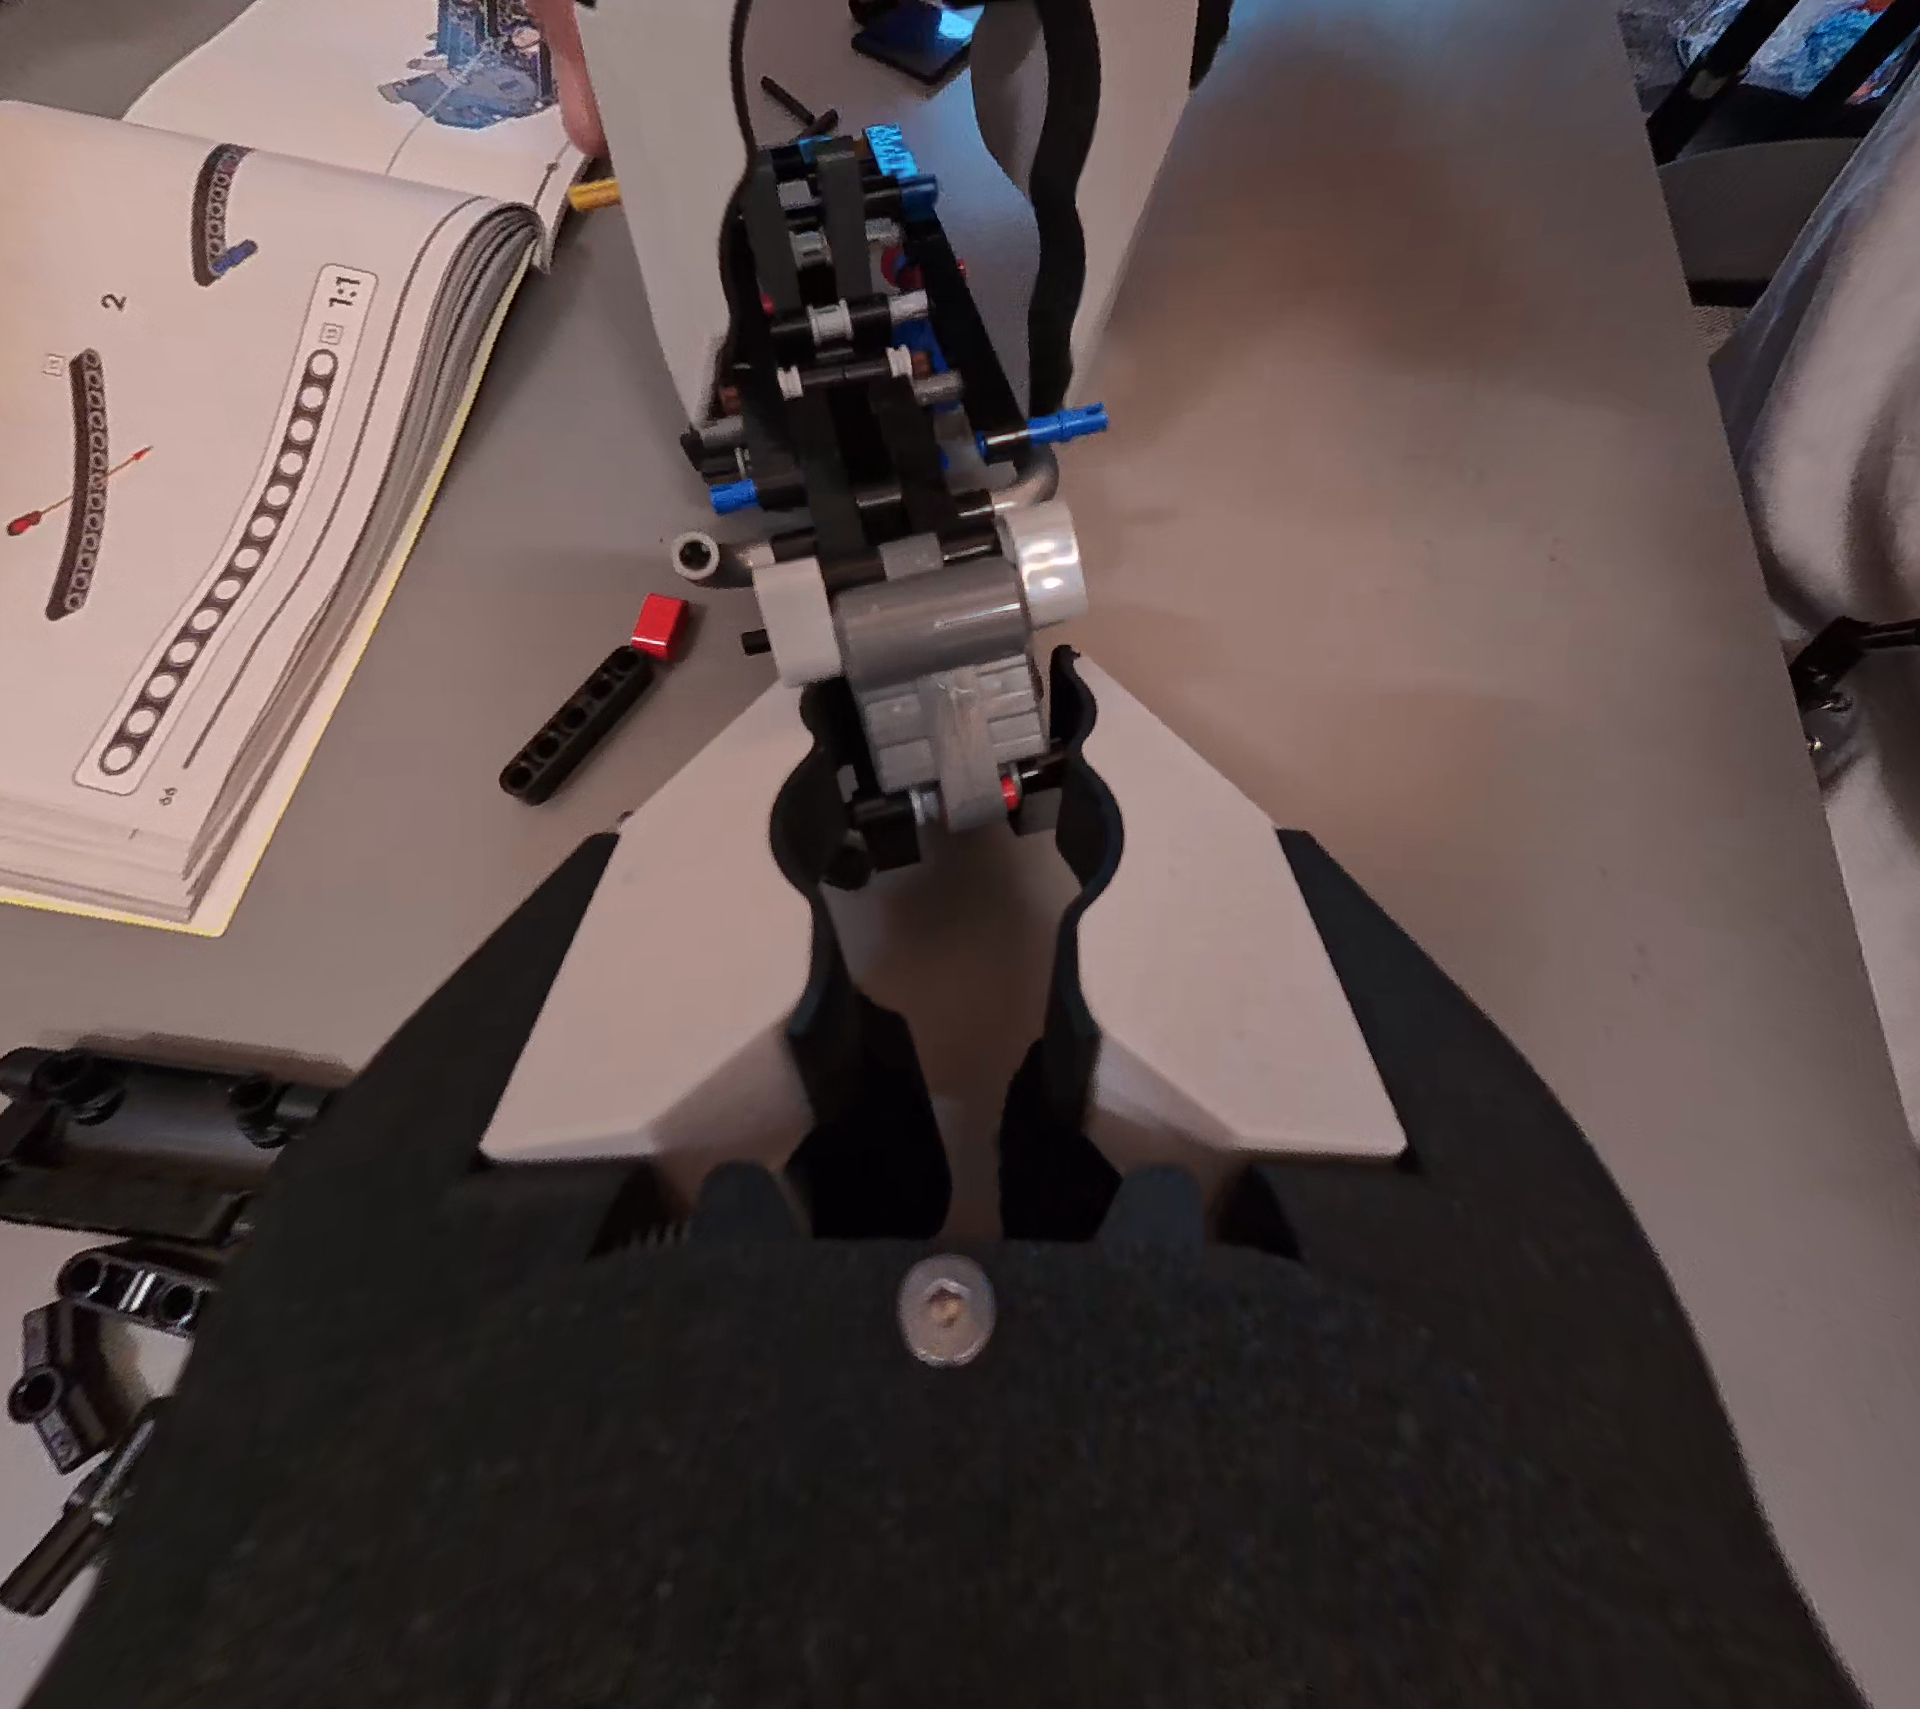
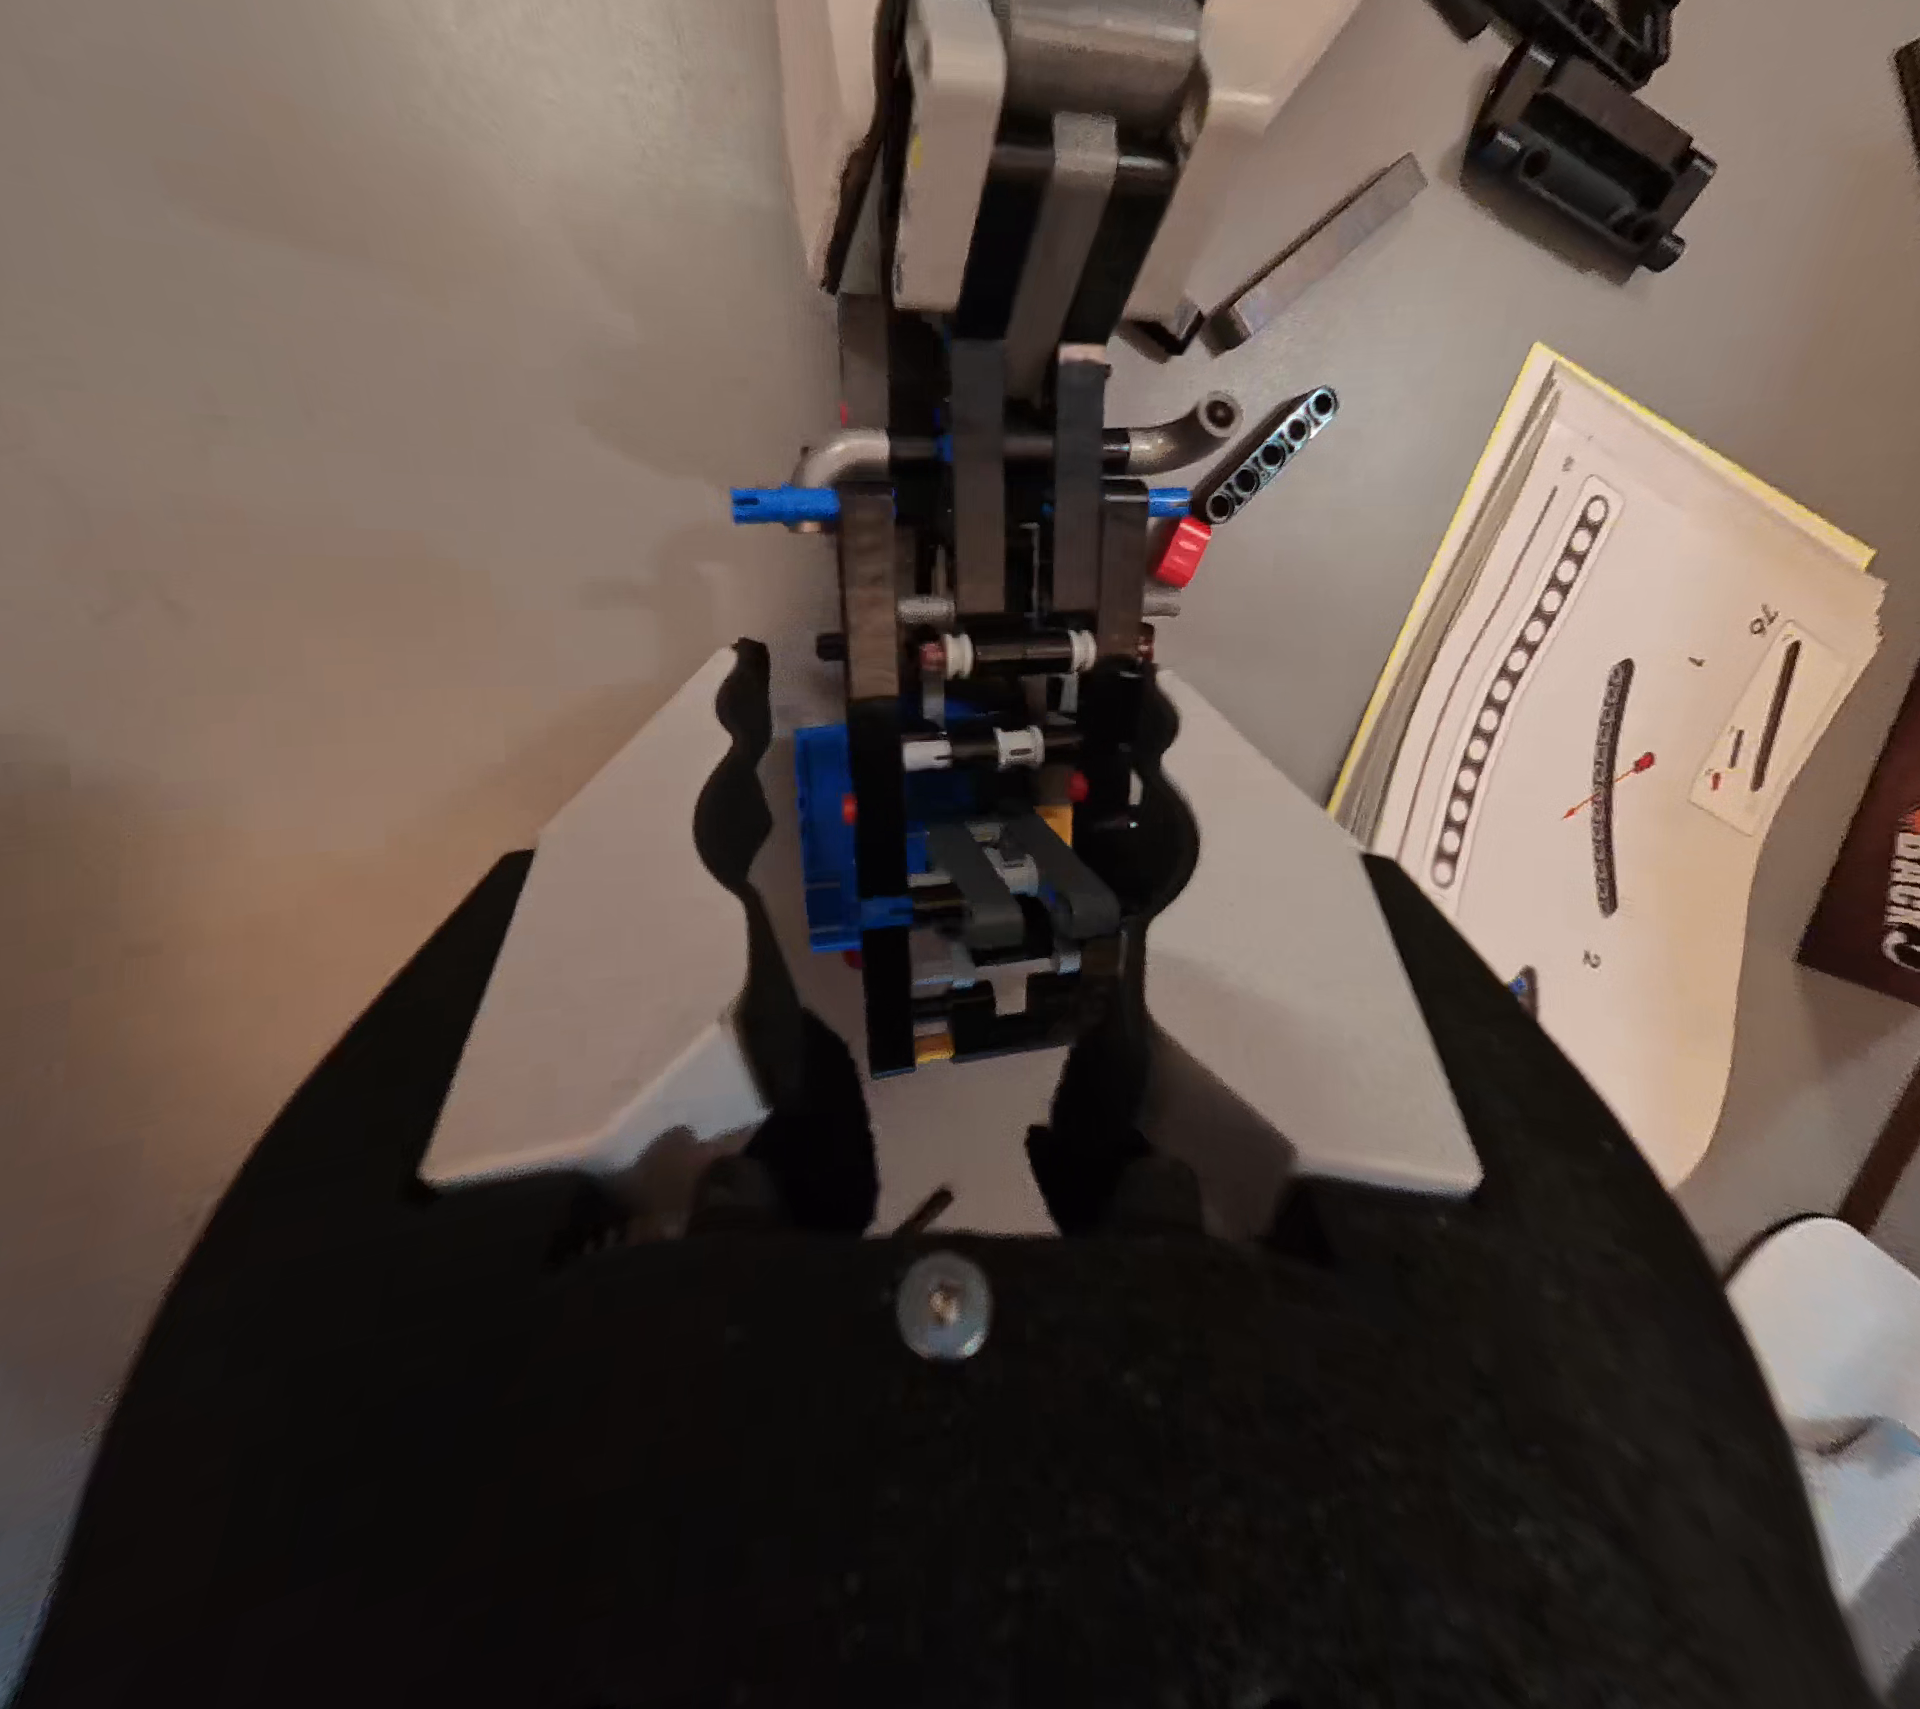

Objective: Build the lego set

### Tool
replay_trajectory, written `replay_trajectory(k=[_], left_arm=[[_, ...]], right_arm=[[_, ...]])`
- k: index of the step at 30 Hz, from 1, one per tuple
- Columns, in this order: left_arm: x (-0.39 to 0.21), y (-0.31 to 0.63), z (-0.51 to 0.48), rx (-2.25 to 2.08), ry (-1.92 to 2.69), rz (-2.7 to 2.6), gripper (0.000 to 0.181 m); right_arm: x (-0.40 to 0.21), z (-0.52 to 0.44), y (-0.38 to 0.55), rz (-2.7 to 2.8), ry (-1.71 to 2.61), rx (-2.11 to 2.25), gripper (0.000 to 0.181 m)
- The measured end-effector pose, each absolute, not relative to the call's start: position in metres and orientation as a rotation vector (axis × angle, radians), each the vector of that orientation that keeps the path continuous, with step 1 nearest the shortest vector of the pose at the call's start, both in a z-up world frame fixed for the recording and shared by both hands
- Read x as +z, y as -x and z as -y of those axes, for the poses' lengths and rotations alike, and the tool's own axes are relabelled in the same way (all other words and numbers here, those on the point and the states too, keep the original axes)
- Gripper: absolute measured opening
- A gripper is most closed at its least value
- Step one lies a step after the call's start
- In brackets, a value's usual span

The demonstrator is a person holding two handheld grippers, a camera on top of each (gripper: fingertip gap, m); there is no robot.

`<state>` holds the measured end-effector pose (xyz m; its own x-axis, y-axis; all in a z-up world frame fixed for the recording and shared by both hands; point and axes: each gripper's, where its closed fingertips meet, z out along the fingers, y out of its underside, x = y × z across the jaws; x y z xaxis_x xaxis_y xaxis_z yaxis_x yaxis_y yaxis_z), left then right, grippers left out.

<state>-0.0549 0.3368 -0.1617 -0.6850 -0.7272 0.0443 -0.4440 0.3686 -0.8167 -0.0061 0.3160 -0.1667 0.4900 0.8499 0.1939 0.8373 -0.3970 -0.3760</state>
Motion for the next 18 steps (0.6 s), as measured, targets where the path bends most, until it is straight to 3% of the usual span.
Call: replay_trajectory(k=[8, 18], left_arm=[[-0.162, 0.055, -0.337, -1.225, 1.04, -2.303, 0.035], [-0.162, 0.054, -0.337, -1.227, 1.059, -2.294, 0.035]], right_arm=[[-0.162, -0.316, 0.005, 1.437, 2.386, 0.156, 0.066], [-0.144, -0.32, 0.021, 1.51, 2.211, 0.064, 0.038]])
